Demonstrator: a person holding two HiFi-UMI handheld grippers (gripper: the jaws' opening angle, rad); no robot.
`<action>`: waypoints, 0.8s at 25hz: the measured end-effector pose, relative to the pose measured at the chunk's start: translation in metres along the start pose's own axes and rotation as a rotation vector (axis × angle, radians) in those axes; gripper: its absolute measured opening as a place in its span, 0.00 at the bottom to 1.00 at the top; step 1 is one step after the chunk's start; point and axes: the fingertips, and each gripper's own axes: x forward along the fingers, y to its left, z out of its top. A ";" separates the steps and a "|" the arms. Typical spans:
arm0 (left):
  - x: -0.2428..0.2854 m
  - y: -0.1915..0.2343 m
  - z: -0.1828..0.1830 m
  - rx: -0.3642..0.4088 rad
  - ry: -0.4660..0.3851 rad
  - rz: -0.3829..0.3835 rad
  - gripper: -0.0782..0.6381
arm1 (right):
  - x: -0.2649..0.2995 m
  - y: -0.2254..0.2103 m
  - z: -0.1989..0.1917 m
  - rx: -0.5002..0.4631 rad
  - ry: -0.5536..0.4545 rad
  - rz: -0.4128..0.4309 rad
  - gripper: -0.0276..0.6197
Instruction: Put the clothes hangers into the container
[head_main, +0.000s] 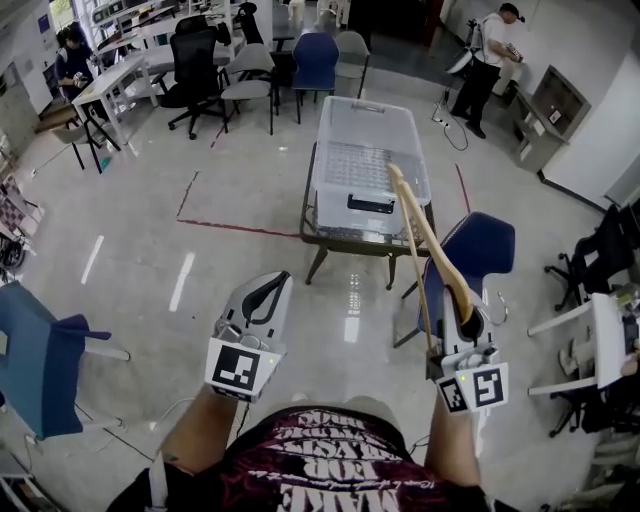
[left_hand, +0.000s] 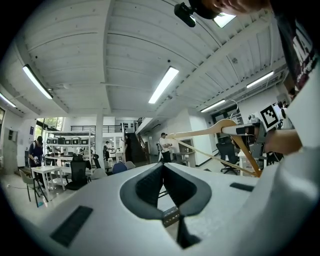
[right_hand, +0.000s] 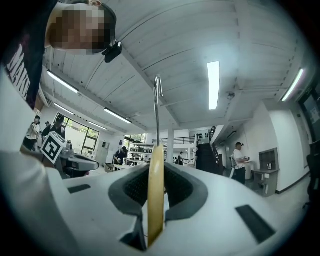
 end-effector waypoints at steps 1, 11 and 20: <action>0.002 0.002 -0.003 -0.001 0.006 -0.001 0.12 | 0.000 0.001 -0.001 0.006 -0.001 0.006 0.13; 0.039 0.010 -0.016 -0.040 0.025 0.004 0.12 | 0.016 -0.033 -0.018 -0.023 0.035 -0.011 0.13; 0.080 0.030 -0.024 -0.001 0.067 0.057 0.12 | 0.064 -0.066 -0.041 0.020 0.044 0.035 0.13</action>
